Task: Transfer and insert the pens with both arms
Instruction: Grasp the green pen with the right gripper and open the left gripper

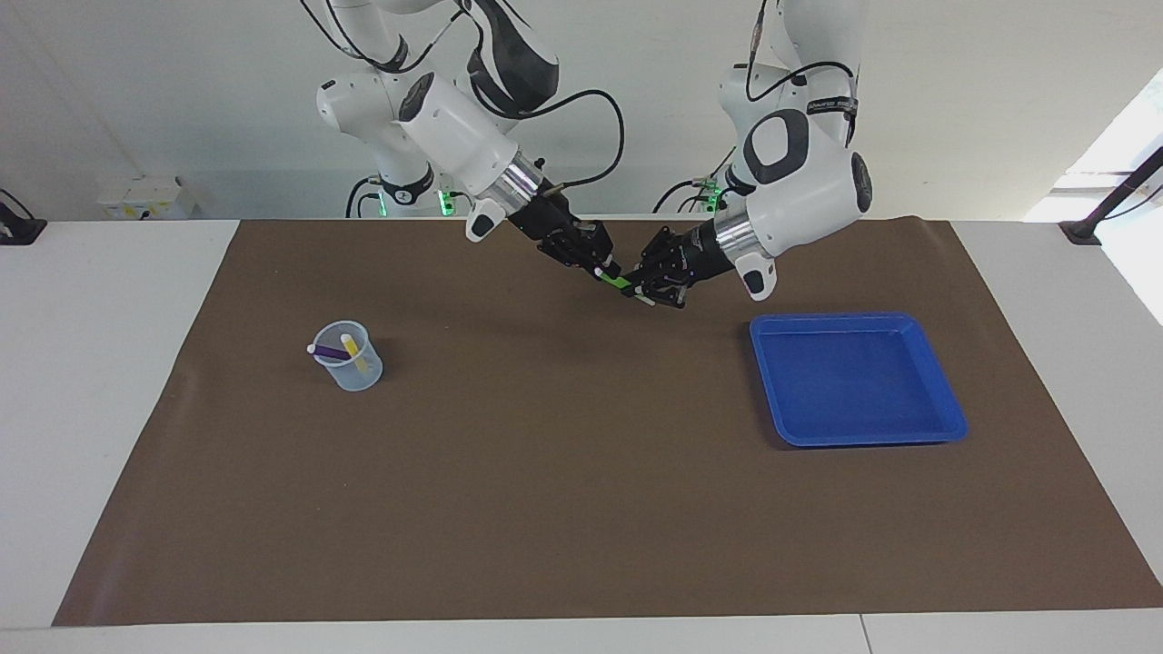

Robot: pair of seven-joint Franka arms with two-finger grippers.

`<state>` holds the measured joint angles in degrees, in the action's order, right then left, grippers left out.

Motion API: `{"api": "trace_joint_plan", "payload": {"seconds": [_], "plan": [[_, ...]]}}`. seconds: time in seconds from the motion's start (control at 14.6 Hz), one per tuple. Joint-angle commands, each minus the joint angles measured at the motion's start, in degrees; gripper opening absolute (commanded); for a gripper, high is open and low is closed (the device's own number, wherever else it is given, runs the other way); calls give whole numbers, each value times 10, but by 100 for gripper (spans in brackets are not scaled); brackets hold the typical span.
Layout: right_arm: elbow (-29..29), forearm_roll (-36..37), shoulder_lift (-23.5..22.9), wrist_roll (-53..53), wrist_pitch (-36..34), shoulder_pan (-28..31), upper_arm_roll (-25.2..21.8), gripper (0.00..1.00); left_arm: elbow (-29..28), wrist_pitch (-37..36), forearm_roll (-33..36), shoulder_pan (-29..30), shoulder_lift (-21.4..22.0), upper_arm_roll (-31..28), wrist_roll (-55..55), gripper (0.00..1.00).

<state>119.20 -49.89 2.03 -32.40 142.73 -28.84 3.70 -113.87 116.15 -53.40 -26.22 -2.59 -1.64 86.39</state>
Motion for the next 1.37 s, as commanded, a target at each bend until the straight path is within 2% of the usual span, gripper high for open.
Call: {"api": "trace_joint_plan", "payload": {"seconds": [0.0, 0.41, 0.55, 0.75, 0.89, 1.1, 1.3], "plan": [[1, -6, -1, 16, 5, 12, 3, 30, -22, 12, -12, -9, 19, -6, 2, 0], [1, -6, -1, 16, 5, 14, 3, 30, -21, 12, -14, -8, 19, -6, 3, 0], [1, -6, 0, 15, 5, 12, 3, 23, -21, 13, -14, -8, 19, -6, 3, 0], [2, -6, 0, 15, 5, 9, 3, 23, -21, 13, -14, -8, 19, -7, 3, 0], [2, -6, 0, 17, 4, 9, 3, 11, -20, 13, -14, -8, 19, -6, 4, 0], [2, -5, 0, 18, -3, 13, 3, 1, -20, 14, -14, -8, 20, -7, 3, 0], [2, -5, 0, 20, -13, 15, 3, 0, -19, 14, -14, -9, 19, -7, 4, 0]]}}
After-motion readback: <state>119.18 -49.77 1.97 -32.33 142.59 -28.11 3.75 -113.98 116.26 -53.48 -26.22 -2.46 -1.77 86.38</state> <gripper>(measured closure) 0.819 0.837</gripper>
